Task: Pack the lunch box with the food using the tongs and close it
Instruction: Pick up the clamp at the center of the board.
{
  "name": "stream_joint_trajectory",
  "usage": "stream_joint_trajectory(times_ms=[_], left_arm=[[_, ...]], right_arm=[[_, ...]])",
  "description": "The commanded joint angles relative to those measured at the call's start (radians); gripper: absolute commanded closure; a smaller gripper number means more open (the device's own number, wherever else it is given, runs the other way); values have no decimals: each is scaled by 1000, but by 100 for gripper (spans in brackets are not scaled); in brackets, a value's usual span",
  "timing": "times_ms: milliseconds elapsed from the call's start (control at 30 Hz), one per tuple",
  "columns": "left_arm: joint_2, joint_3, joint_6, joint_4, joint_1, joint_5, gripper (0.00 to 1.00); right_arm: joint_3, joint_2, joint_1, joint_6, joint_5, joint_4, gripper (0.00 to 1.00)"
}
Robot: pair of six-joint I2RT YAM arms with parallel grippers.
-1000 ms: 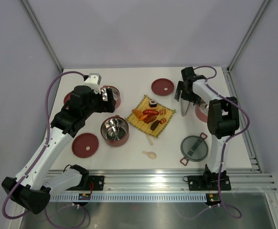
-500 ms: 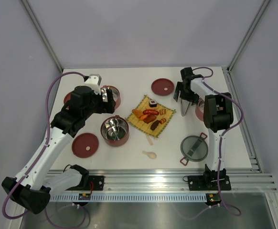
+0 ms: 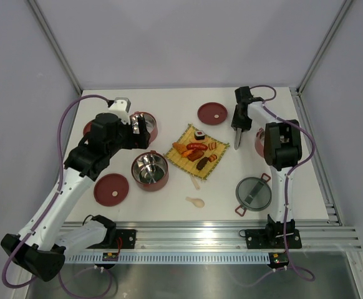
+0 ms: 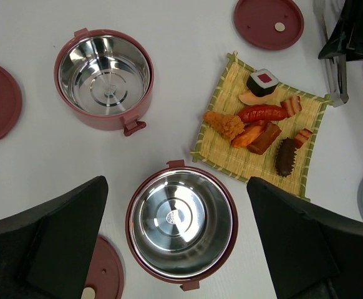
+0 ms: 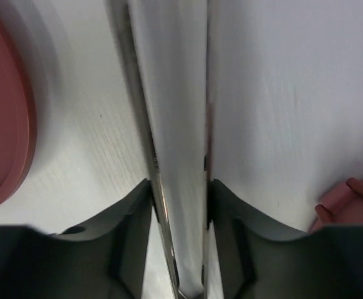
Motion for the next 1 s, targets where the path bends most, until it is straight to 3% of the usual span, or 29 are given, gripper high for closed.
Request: stream_joint_trajectory(times_ms=[0, 100, 167, 433, 667, 967], left_arm=[[-24, 44, -8, 17, -3, -10, 1], [-16, 50, -2, 17, -1, -24, 1], [-12, 58, 9, 16, -3, -38, 1], [14, 96, 35, -7, -3, -80, 1], [-19, 55, 7, 51, -3, -143, 1], [-4, 44, -60, 48, -1, -235, 1]], right_arm=[[-42, -56, -1, -12, 6, 9, 58], [-82, -144, -3, -9, 3, -1, 74], [-111, -223, -3, -5, 6, -1, 78], [-217, -502, 13, 3, -20, -47, 77], [-191, -616, 124, -11, -92, -207, 76], [-283, -762, 186, -34, -246, -375, 72]])
